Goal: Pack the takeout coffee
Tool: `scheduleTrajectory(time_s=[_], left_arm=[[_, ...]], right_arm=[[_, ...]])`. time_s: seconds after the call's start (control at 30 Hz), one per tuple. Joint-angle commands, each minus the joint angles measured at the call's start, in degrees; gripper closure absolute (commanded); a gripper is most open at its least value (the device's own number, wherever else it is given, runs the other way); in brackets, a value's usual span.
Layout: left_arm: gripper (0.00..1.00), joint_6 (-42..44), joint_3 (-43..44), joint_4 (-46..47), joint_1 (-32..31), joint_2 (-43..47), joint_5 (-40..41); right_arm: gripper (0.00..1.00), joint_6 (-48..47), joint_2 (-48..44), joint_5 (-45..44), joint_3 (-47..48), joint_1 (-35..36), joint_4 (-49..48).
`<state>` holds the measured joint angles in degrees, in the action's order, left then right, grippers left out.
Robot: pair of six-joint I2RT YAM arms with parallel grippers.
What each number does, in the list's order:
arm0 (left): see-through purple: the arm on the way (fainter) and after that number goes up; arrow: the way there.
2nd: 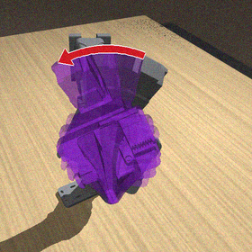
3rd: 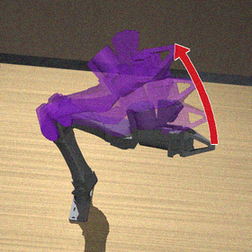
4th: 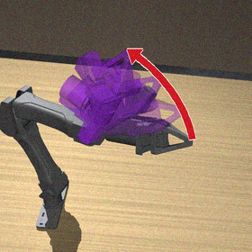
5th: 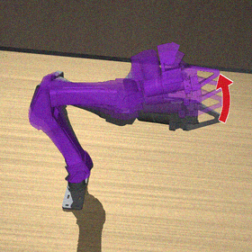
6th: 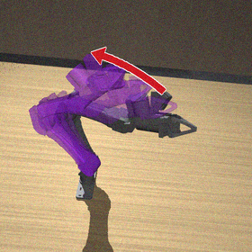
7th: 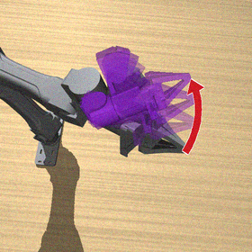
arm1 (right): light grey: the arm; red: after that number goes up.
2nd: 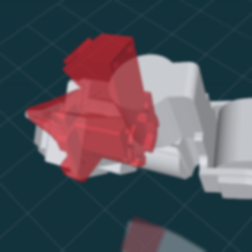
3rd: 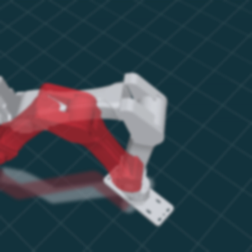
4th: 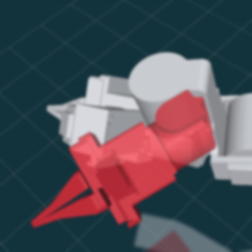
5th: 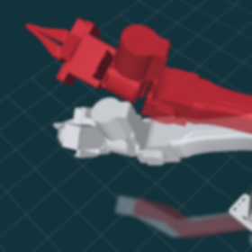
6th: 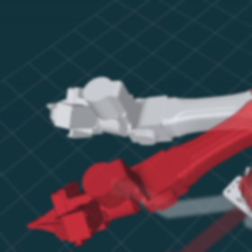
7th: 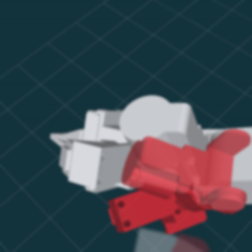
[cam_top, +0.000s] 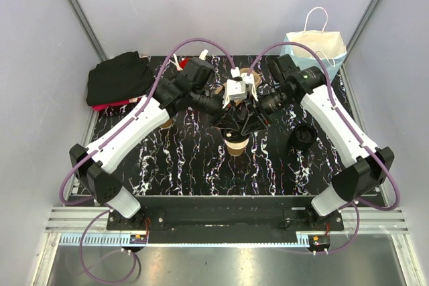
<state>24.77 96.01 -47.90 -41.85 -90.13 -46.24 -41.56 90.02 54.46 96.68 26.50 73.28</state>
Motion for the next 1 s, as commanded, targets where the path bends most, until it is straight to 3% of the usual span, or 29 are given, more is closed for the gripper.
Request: scheduleTrajectory(time_s=[0.0, 0.1, 0.23, 0.27, 0.37, 0.5, 0.63, 0.8, 0.97], left_arm=[[0.87, -1.7, 1.7, -1.0, -0.6, -0.7, -0.3], [0.91, -1.7, 1.7, -1.1, -0.7, -0.1, 0.2], [0.91, -1.9, 1.8, -1.2, -0.7, 0.5, 0.4], [0.91, -2.1, 1.8, -1.3, -0.7, 0.6, 0.9], [0.92, -3.2, 1.8, -1.2, -0.7, 0.7, 2.7], [0.94, -6.9, 1.4, 0.6, 0.3, 0.7, 4.5], [0.95, -13.2, 1.5, 4.6, 2.1, 0.3, 8.2], [0.93, -26.9, 0.2, 11.3, 8.1, -0.3, 9.5], [0.92, -40.5, -4.3, 20.0, 13.5, -0.7, 5.6]], right_arm=[[0.97, -0.6, -4.3, -1.2, -0.2, 0.8, -5.2], [0.96, -0.3, -4.9, -1.7, 0.0, 0.8, -5.9], [0.67, 0.7, -5.8, -3.9, 0.3, 0.8, -7.4], [0.51, 1.1, -6.0, -6.1, 0.3, 0.7, -8.7], [0.31, 3.4, -7.7, -12.1, -0.3, 0.2, -13.1], [0.13, 6.0, -12.0, -18.9, -1.8, -2.2, -19.0], [0.09, 6.2, -13.3, -24.5, -0.6, -3.0, -19.7], [0.05, 4.7, -15.6, -26.7, -0.5, -2.9, -18.8], [0.07, 4.6, -15.4, -25.4, -2.5, 0.8, -19.6]])
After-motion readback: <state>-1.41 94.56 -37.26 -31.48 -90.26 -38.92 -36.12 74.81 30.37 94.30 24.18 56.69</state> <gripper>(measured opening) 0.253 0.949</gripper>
